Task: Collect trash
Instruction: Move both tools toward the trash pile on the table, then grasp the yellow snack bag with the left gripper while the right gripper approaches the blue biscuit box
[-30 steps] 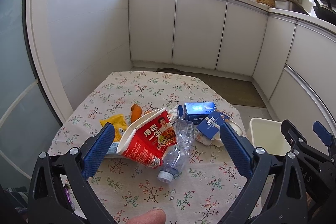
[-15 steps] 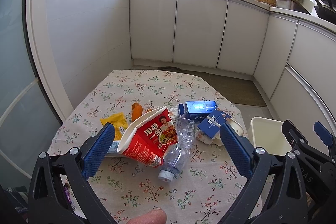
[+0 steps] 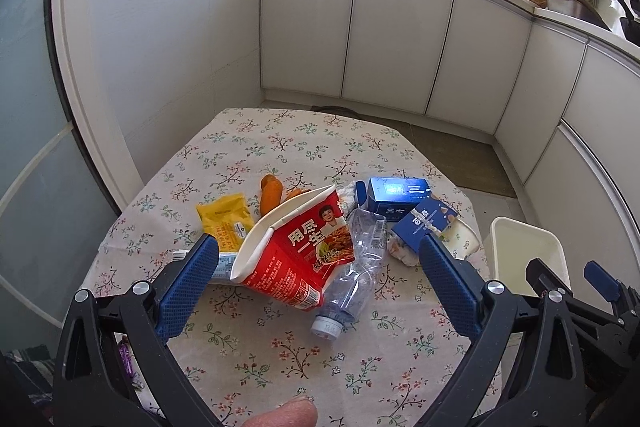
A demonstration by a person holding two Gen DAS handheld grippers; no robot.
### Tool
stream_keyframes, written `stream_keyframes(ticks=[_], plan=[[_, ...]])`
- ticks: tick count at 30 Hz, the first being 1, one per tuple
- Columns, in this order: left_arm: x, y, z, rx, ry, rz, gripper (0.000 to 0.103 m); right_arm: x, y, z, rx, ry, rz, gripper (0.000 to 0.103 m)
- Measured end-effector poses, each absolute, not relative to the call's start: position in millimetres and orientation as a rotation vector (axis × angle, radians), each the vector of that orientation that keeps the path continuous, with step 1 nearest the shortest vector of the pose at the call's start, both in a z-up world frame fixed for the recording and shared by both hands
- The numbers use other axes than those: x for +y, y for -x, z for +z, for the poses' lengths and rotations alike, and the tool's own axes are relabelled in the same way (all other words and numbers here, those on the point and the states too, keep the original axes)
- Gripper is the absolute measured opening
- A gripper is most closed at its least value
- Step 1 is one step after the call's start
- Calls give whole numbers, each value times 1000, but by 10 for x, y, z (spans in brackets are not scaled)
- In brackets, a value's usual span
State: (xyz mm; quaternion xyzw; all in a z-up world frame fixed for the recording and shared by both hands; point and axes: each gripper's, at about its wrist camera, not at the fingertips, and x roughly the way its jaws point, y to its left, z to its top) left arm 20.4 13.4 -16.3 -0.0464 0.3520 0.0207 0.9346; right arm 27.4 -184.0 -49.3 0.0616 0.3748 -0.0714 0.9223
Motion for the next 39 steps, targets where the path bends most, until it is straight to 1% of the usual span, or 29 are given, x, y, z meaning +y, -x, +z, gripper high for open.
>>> stream_keyframes(ticks=[5,7,9,12,14,15,16,19,21,23,26,31,32,34,36,37,38,39], plan=[[462,-523,-30,735,177,59,96,-1910,-441,-541,893,-212,-84,97],[697,-701,69,760,228,71,96,-1963,-488,-470,903,-263,-56,97],[941,-863,200,758,290,76,96,-2031,-545,-356,890,-315,-27,97],[1181,-1052,438,708,327,9,96,-2101,-640,-145,841,-380,21,97],[1263,-1217,447,705,339,-66,96,-2152,-705,-33,788,-425,53,97],[1275,-1324,364,752,340,-109,96,-2162,-753,-20,773,-443,60,97],[1272,-1444,199,860,326,-164,96,-2174,-818,-38,778,-460,68,97],[1244,-1648,-337,1124,338,-220,96,-2224,-965,-311,836,-538,114,97],[1232,-1749,-594,1241,281,-184,96,-2236,-1029,-560,909,-549,100,97],[1352,-1826,-808,1272,240,-101,96,-2224,-1096,-705,974,-573,111,97],[1671,-1983,-1128,1315,329,19,94,-2180,-1152,-749,977,-555,117,97],[2015,-2205,-1572,1368,445,132,85,-2109,-1261,-910,1037,-596,151,97],[2014,-2231,-1630,1380,450,132,83,-2093,-1290,-953,1054,-605,155,97],[1986,-2276,-1723,1403,469,121,74,-2070,-1346,-1045,1084,-617,155,97],[1952,-2305,-1747,1411,464,113,60,-2052,-1399,-1108,1102,-633,155,97],[1927,-2311,-1720,1406,443,113,48,-2039,-1424,-1135,1110,-642,159,97],[1901,-2315,-1710,1402,442,97,38,-2023,-1450,-1157,1118,-648,165,97],[1888,-2322,-1709,1402,461,66,21,-2000,-1476,-1178,1127,-655,176,97]])
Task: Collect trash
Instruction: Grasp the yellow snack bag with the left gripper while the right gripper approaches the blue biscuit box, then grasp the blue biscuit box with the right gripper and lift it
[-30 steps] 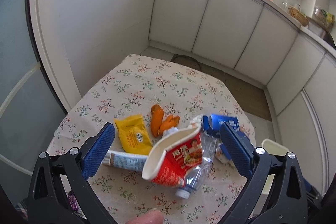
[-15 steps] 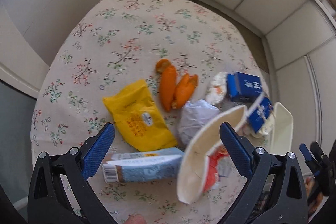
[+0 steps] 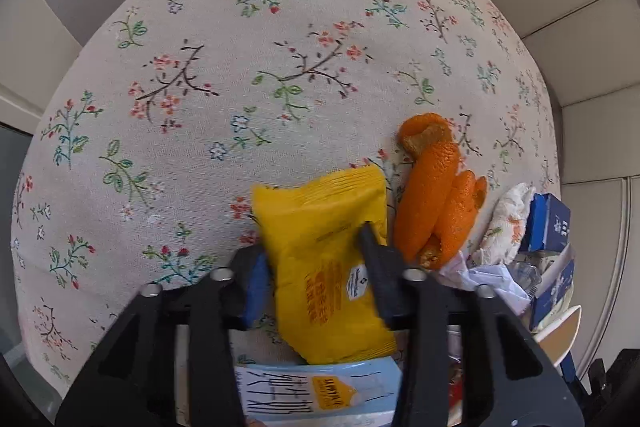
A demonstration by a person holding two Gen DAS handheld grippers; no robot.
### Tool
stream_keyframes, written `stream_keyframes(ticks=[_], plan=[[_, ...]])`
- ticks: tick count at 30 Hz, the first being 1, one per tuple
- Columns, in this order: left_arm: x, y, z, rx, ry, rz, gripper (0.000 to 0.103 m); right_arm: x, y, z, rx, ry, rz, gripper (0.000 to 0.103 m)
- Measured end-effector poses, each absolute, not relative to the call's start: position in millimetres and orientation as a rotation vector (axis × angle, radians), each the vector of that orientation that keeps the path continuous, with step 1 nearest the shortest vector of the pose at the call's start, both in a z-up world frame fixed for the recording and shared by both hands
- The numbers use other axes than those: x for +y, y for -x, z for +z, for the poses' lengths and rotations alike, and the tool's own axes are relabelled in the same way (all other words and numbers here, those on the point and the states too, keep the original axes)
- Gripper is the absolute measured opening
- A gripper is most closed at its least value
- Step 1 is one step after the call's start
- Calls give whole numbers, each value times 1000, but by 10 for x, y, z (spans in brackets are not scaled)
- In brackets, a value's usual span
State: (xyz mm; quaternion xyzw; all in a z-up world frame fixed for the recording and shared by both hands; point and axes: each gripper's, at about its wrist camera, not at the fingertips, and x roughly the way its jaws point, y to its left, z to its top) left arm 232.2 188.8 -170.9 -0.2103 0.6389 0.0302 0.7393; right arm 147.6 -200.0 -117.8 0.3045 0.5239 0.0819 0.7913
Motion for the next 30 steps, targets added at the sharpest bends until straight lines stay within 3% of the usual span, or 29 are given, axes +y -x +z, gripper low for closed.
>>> stream_keyframes(ticks=[7,17,22,30], plan=[[1878,-2187,-1284,1283,493,-12,7,-1945,-1635,-1187,1123,-687,185,97],[1690,-1913,-368,964,470,-180,6,-2203,-2152,-1150,1145,-683,50,97],[1527,-1803,-238,925,420,-241,6,-2099,-2167,-1507,1265,-692,-9,93],[1510,-1760,-276,925,411,-276,6,-2028,-2201,-1626,1255,-703,-43,89]])
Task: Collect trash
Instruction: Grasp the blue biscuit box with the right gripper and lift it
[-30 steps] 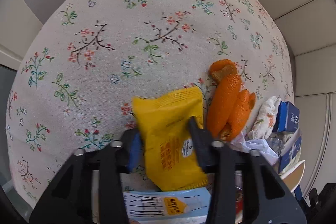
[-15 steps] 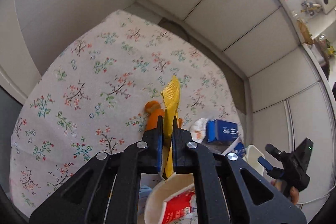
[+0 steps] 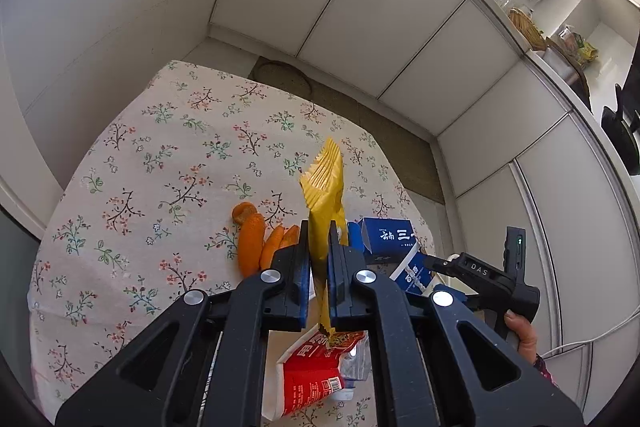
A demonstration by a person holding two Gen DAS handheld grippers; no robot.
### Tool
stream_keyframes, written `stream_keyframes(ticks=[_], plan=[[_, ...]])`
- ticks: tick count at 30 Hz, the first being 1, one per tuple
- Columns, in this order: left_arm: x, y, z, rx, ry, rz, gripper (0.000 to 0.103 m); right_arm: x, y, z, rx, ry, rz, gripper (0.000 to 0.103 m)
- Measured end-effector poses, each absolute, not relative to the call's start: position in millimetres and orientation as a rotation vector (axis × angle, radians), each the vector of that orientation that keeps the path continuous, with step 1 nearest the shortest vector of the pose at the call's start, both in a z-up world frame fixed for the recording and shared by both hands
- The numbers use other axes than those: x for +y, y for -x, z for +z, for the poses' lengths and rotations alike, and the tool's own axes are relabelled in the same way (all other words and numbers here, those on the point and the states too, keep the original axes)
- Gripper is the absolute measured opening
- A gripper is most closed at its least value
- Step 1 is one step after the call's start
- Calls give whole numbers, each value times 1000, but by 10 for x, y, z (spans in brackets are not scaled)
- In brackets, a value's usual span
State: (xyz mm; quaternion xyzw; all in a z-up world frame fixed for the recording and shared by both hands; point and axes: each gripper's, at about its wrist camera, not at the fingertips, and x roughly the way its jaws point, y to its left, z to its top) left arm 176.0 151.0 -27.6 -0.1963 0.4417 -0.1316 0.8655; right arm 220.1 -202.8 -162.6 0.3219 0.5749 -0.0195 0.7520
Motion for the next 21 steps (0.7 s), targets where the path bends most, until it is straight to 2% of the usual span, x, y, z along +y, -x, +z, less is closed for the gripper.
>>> stream_keyframes(ticks=[8,9,10,21], plan=[[1427,-1712,-297,924,412,-292,7,-1781,-2306,-1688,1248,-615,-56,87],[1428,-1711,-306,927,410,-289,7,-1742,-2298,-1683,1244,-586,-69,67],[1432,-1708,-311,929,410,-286,7,-1702,-2313,-1682,1247,-551,-63,57],[1396,-1650,-181,892,417,-281,7,-1738,-2176,-1256,1121,-554,30,56]])
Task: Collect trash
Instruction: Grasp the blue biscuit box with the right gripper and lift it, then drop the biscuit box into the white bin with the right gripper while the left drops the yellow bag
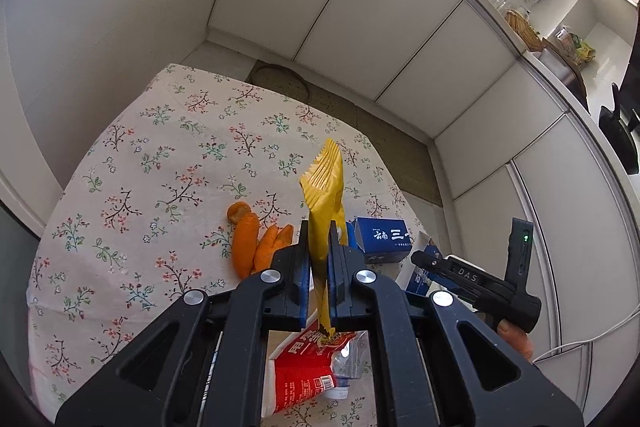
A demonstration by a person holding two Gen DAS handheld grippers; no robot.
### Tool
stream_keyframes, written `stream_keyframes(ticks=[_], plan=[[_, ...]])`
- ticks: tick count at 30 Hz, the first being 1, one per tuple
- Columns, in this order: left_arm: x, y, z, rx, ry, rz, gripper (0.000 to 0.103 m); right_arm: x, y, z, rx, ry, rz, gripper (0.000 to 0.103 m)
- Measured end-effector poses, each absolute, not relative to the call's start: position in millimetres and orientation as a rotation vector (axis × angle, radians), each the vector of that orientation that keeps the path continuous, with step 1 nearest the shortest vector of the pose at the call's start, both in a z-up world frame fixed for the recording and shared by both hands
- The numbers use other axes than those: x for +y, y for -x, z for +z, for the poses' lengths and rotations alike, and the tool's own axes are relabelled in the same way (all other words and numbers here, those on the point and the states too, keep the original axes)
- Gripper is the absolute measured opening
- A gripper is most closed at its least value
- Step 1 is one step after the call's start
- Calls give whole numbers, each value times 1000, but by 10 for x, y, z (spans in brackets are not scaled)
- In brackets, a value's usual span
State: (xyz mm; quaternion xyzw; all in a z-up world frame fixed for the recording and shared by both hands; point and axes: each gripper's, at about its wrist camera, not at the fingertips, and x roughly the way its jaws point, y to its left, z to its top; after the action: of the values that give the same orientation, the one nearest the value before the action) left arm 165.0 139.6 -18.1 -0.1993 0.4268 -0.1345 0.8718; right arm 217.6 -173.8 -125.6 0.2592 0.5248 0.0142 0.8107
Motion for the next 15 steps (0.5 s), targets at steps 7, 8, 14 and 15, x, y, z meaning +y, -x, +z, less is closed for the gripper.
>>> stream_keyframes(ticks=[7,8,14,15], plan=[[1185,-1615,-71,858,402,-310,7,-2039,-1979,-898,1013,-556,8,57],[1138,-1610,-55,853,399,-317,7,-2119,-1939,-846,996,-553,-7,57],[842,-1599,-3,835,374,-355,7,-2575,-1709,-669,925,-535,-114,58],[789,-1601,0,835,372,-364,7,-2657,-1667,-654,916,-524,-141,58]])
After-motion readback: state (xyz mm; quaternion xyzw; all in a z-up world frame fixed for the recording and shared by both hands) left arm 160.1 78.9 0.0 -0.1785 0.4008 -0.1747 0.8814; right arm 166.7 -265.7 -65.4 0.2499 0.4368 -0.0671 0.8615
